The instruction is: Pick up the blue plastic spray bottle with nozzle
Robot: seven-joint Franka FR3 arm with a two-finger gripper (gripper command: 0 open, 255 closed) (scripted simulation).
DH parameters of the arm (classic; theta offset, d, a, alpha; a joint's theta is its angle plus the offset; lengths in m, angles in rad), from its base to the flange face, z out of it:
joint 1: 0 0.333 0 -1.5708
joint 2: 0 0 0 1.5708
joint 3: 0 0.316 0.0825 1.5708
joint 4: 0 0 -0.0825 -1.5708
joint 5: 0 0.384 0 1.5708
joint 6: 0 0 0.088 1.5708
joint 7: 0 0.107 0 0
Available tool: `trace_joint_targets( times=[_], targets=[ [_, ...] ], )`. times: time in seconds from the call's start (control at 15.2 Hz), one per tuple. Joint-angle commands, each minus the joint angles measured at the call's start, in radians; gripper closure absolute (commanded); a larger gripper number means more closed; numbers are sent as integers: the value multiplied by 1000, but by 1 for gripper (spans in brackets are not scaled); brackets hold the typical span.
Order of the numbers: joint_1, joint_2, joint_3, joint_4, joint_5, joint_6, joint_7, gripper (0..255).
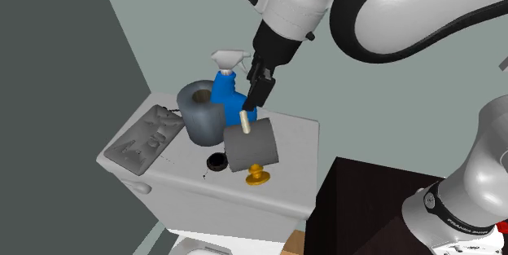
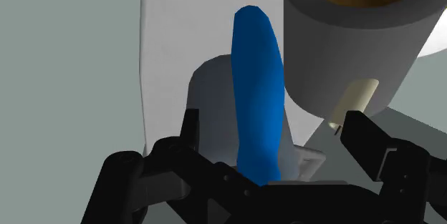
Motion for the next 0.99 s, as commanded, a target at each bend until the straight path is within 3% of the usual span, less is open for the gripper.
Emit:
trace_joint_targets(
  times=[0.0,0.59,0.66,0.92],
  targets=[
    [7,41,-9,2,11,53,-21,0],
    [19,82,-21,-52,24,149,-36,0],
    [19,89,-21,-29,24,133,-35,255],
    [20,98,-26,-10,27,122,-43,255]
  ],
)
